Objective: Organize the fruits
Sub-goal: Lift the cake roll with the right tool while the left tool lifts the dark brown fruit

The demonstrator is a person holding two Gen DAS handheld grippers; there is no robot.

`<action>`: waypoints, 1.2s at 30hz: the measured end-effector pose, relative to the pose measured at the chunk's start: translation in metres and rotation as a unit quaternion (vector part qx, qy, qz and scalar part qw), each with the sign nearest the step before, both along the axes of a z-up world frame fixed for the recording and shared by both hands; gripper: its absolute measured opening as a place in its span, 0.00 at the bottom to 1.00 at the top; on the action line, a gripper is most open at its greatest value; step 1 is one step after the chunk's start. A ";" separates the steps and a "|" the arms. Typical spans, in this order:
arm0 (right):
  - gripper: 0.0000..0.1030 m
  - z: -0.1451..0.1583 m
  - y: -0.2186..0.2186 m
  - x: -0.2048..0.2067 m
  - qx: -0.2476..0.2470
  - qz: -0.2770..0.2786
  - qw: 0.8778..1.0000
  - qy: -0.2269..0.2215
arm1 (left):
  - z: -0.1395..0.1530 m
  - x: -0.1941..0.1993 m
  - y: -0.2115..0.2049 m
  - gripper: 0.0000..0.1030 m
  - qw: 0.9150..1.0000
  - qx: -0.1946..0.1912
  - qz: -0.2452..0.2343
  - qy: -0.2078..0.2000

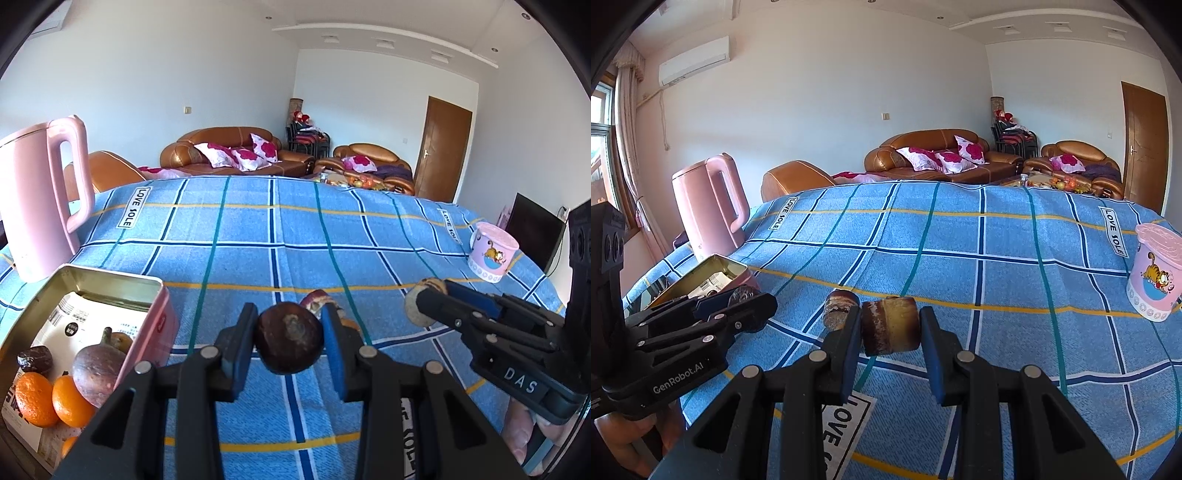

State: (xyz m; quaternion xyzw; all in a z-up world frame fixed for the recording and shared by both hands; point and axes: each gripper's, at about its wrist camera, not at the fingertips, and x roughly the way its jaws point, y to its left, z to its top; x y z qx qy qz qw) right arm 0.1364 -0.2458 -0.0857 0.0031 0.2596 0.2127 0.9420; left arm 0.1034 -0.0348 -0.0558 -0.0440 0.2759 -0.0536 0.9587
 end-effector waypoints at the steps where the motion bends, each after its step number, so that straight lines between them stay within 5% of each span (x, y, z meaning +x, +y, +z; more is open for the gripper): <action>1: 0.32 0.000 0.000 0.000 0.000 0.000 1.000 -0.001 | 0.001 0.000 -0.001 0.36 1.000 0.001 0.001 -0.003; 15: 0.32 0.006 -0.001 -0.014 0.004 0.002 0.999 -0.034 | 0.004 -0.007 0.003 0.36 1.000 -0.005 0.012 -0.023; 21: 0.33 -0.001 0.006 -0.005 -0.019 0.007 1.000 0.002 | 0.005 -0.007 0.002 0.36 1.000 -0.005 0.010 -0.023; 27: 0.49 -0.013 0.012 0.010 -0.047 -0.005 0.997 0.055 | 0.004 -0.006 0.003 0.36 1.000 -0.010 0.007 -0.019; 33: 0.49 -0.030 0.025 0.026 -0.094 -0.009 0.989 0.110 | 0.004 -0.006 0.003 0.36 1.000 -0.010 0.007 -0.018; 36: 0.31 -0.032 0.026 0.025 -0.100 -0.006 0.989 0.109 | 0.004 -0.006 0.003 0.36 1.000 -0.010 0.007 -0.018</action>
